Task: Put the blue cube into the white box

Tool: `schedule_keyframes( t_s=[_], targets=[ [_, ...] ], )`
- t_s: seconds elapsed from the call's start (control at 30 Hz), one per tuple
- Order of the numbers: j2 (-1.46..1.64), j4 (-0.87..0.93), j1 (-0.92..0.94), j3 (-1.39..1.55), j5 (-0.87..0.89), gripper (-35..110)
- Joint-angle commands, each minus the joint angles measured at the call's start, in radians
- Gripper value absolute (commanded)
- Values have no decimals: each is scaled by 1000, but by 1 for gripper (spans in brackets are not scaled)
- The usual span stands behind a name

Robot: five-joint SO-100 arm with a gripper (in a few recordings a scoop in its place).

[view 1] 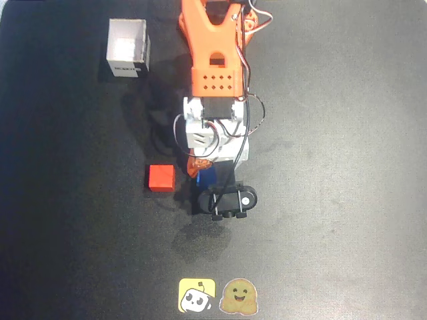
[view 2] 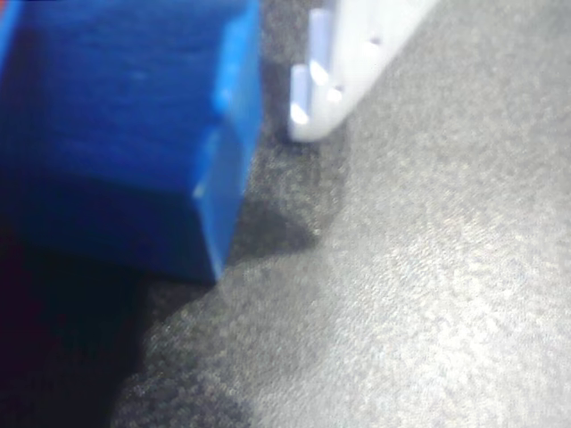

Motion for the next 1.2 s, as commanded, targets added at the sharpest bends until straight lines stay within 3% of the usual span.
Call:
schedule_keyframes(
  t_s=[0.0,1.17],
  targets=[
    [5,11,6,-11,6,21],
    [-18,94,25,-94,9,21]
  ],
)
